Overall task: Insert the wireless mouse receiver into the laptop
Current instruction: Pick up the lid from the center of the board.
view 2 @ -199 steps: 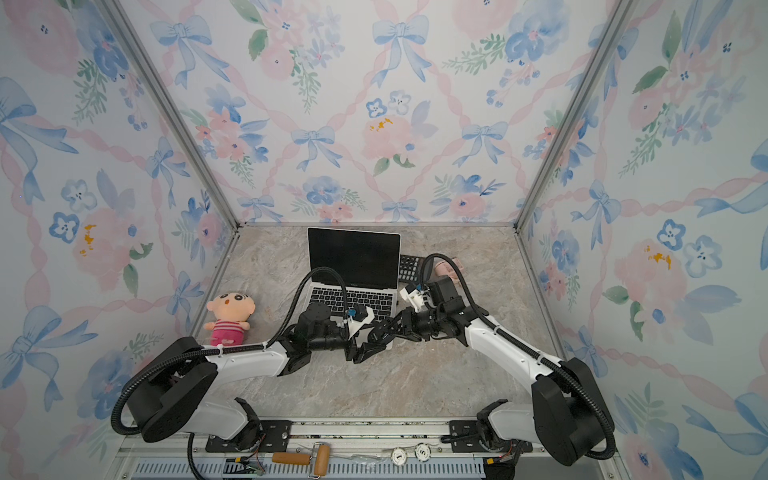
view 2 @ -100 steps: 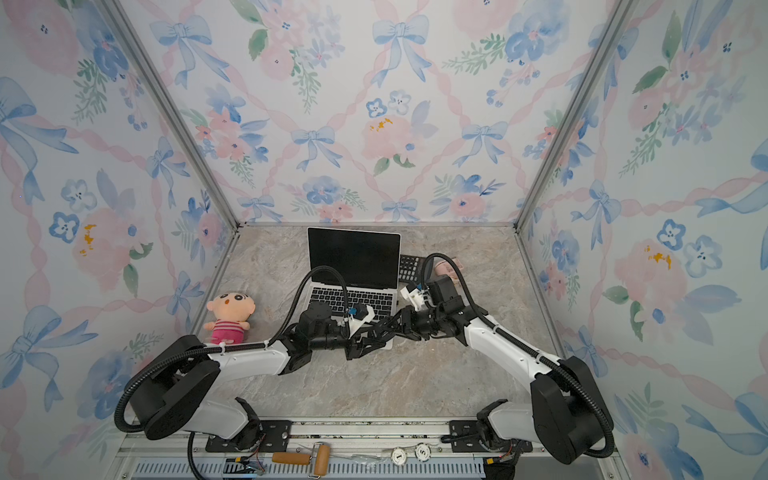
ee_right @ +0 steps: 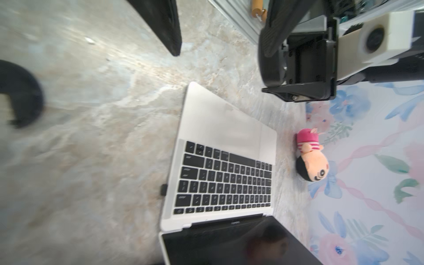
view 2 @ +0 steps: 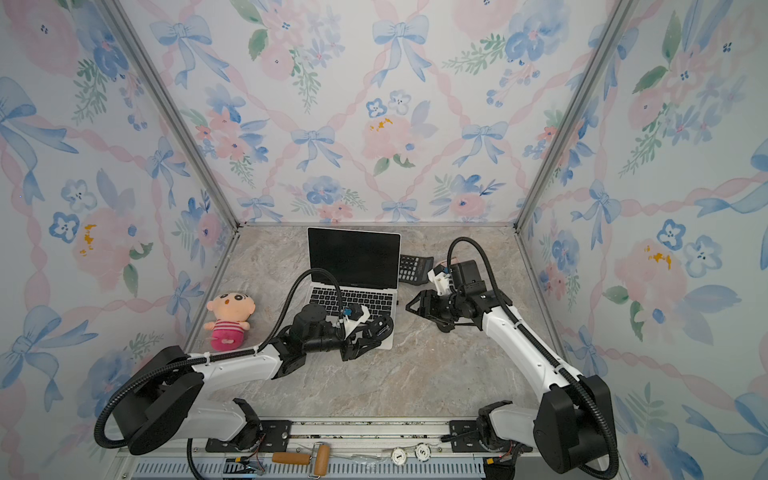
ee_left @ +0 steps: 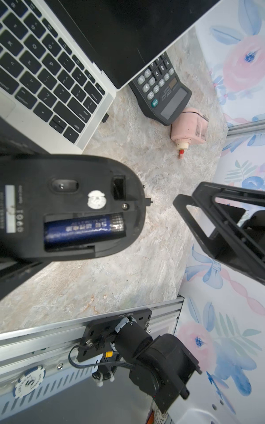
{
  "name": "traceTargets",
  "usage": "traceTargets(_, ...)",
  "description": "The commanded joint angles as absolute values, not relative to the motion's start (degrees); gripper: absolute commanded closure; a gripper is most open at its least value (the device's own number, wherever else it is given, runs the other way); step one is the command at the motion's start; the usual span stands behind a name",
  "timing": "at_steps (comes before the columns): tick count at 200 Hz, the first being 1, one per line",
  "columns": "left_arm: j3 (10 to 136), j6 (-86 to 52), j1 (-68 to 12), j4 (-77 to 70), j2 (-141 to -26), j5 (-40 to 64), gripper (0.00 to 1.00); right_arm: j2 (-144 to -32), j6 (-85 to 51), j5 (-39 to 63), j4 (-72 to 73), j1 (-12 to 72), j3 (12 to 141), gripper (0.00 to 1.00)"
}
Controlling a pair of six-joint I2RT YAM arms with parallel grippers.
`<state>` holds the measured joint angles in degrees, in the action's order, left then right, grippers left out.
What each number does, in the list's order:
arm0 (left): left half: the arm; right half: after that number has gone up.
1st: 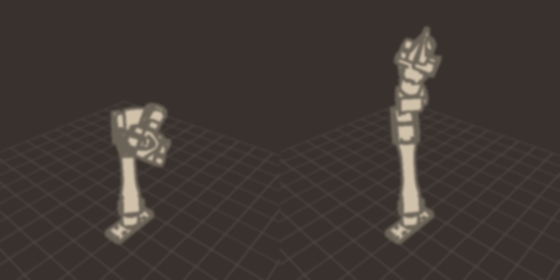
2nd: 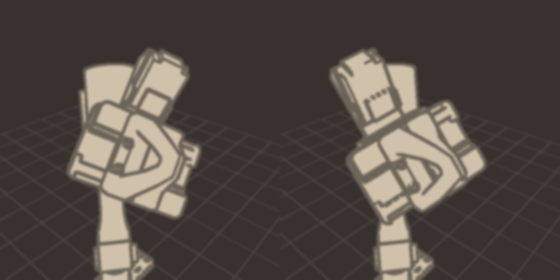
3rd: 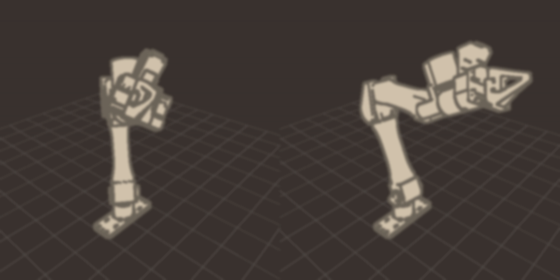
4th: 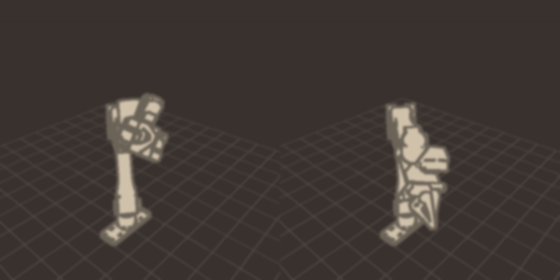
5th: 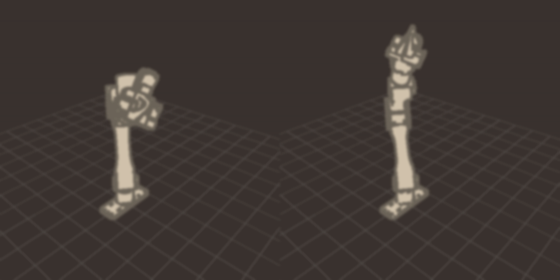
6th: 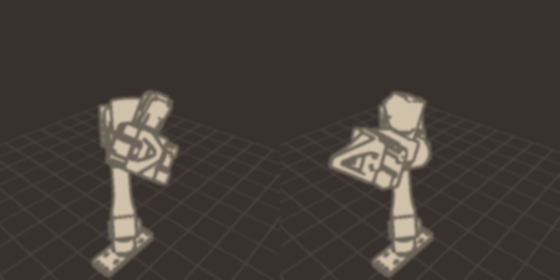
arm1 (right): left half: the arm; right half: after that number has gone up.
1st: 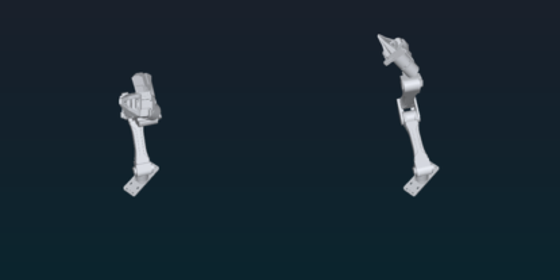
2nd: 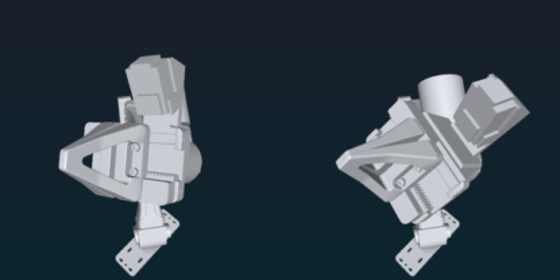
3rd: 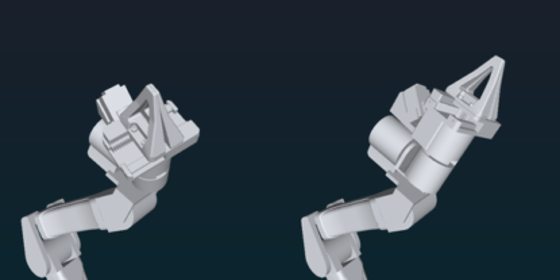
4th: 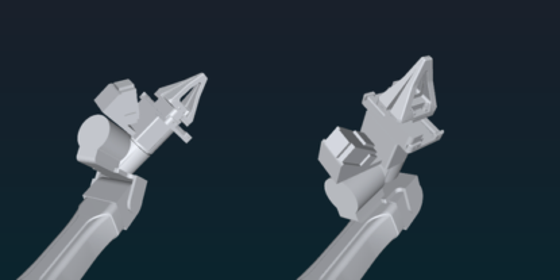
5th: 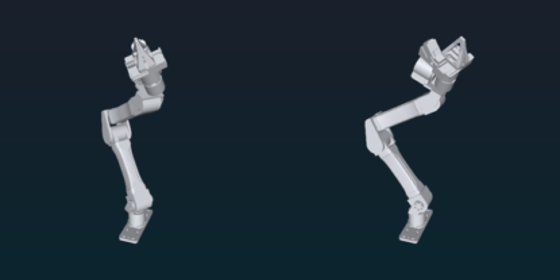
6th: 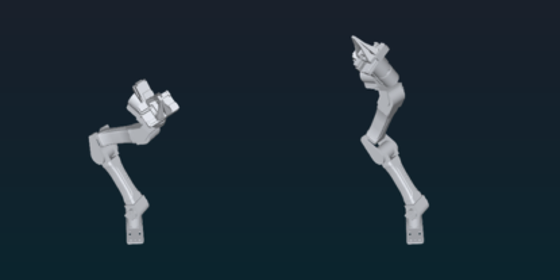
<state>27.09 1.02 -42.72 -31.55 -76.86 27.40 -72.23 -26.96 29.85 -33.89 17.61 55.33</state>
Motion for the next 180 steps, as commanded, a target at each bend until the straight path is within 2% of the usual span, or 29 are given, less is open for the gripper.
traceTargets(1,24.9,2.6,-42.5,-28.1,-74.1,25.0,0.68,-73.4,-18.0,13.4,-45.3,19.2,58.2,0.44)
traceTargets(32,23.8,3.7,-42.9,-25.4,-71.2,23.5,0.69,-80.4,-12.9,-1.0,-49.0,23.8,60.6,0.48)
traceTargets(82,23.9,5.3,-43.5,-23.5,-70.8,22.6,0.69,-90.9,-9.3,-13.3,-49.2,27.1,63.0,0.57)
traceTargets(119,24.3,6.1,-43.7,-23.5,-71.6,22.7,0.68,-98.0,-8.8,-15.8,-47.6,27.6,64.6,0.63)
traceTargets(180,24.2,6.9,-43.8,-23.6,-72.4,22.7,0.68,-104.3,-8.5,-17.6,-45.9,27.8,67.0,0.65)
